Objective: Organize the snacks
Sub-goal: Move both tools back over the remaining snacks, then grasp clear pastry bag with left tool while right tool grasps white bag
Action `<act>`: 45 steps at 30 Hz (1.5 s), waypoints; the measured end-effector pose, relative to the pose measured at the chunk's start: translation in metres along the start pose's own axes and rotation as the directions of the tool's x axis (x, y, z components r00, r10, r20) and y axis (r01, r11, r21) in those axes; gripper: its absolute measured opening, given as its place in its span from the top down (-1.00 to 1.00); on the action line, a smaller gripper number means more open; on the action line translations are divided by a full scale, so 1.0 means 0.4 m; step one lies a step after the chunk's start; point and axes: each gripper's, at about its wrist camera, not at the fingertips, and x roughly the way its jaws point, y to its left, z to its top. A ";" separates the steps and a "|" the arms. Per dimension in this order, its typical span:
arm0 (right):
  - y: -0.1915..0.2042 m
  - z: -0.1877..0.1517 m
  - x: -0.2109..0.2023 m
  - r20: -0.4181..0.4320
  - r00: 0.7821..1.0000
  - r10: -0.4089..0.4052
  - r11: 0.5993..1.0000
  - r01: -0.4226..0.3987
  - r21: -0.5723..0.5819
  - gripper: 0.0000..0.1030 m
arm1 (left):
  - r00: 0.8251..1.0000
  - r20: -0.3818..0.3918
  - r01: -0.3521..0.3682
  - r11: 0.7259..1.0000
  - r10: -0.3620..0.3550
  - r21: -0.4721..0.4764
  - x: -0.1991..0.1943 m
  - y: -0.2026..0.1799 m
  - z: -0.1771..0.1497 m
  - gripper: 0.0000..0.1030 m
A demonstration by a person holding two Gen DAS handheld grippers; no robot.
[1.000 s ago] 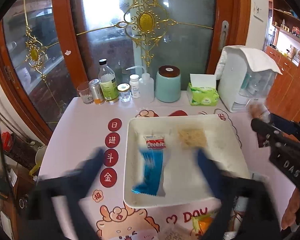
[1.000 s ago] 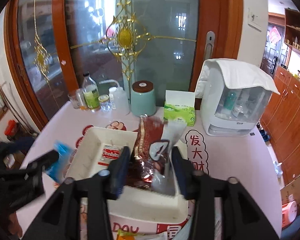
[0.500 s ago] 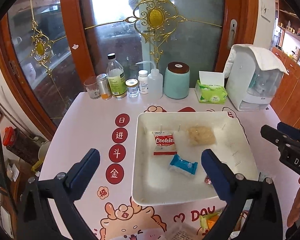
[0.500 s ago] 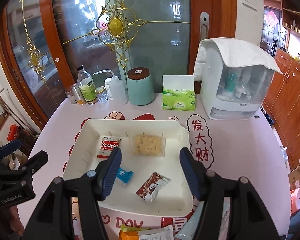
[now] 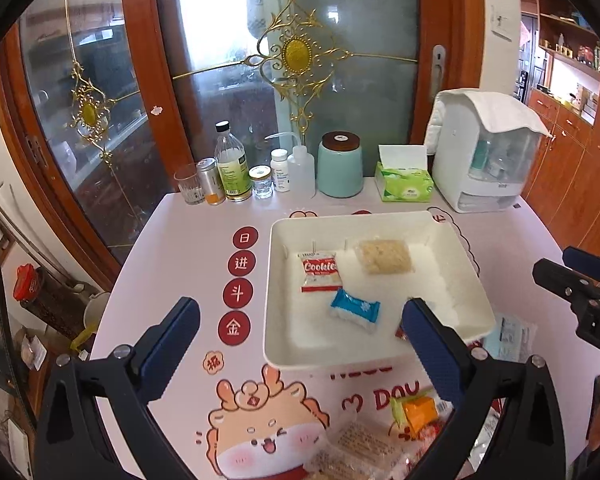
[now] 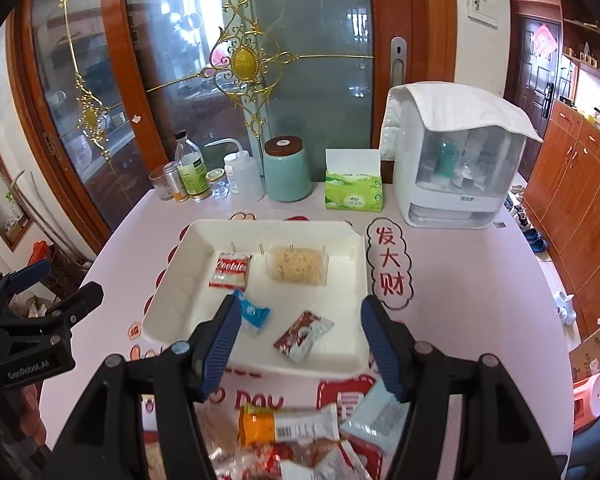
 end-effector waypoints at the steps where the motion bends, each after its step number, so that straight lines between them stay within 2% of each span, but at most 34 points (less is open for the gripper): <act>1: -0.006 -0.013 -0.014 -0.004 1.000 0.006 1.000 -0.006 0.000 -0.35 | 1.000 0.001 0.002 1.000 -0.002 0.005 -0.013 -0.005 -0.009 -0.96; 8: -0.041 -0.121 -0.079 -0.072 0.997 0.019 1.000 -0.019 0.008 -0.41 | 1.000 -0.012 0.028 0.999 -0.027 0.037 -0.105 -0.028 -0.075 -0.96; 15: -0.059 -0.228 -0.115 -0.117 0.993 -0.005 1.000 0.004 -0.004 -0.41 | 0.996 -0.081 0.039 0.998 -0.034 0.057 -0.150 -0.032 -0.151 -0.96; 17: -0.073 -0.261 -0.106 -0.145 0.989 -0.008 1.000 0.012 0.027 -0.41 | 0.992 -0.106 0.070 0.995 -0.063 0.065 -0.145 -0.033 -0.177 -0.96; 20: -0.096 -0.306 -0.075 -0.210 0.977 0.033 0.995 -0.011 0.104 -0.41 | 0.982 -0.160 0.115 0.990 -0.100 0.087 -0.114 -0.039 -0.218 -0.96; 24: -0.120 -0.357 -0.029 -0.288 0.957 0.030 0.981 0.028 0.194 -0.41 | 0.951 -0.256 0.217 0.966 -0.176 0.143 -0.037 -0.067 -0.280 -0.96; 28: -0.140 -0.403 0.030 -0.357 0.933 0.035 0.950 0.080 0.303 -0.41 | 0.919 -0.337 0.287 0.933 -0.204 0.218 0.040 -0.111 -0.342 -0.96; 32: -0.141 -0.438 0.091 -0.415 0.909 0.036 0.916 0.136 0.378 -0.41 | 0.896 -0.409 0.311 0.902 -0.173 0.299 0.125 -0.149 -0.397 -0.96; 34: -0.138 -0.450 0.115 -0.435 0.900 0.033 0.899 0.163 0.406 -0.41 | 0.876 -0.454 0.326 0.892 -0.161 0.313 0.175 -0.159 -0.421 -0.96; 39: -0.125 -0.480 0.176 -0.493 0.870 0.028 0.860 0.230 0.456 -0.41 | 0.836 -0.523 0.362 0.883 -0.166 0.299 0.262 -0.167 -0.453 -0.96; 42: -0.118 -0.494 0.199 -0.503 0.863 0.046 0.840 0.239 0.488 -0.41 | 0.817 -0.549 0.380 0.880 -0.176 0.283 0.292 -0.169 -0.462 -0.96; 45: -0.115 -0.504 0.215 -0.514 0.857 0.044 0.823 0.260 0.504 -0.42 | 0.811 -0.557 0.386 0.878 -0.177 0.282 0.312 -0.169 -0.467 -0.96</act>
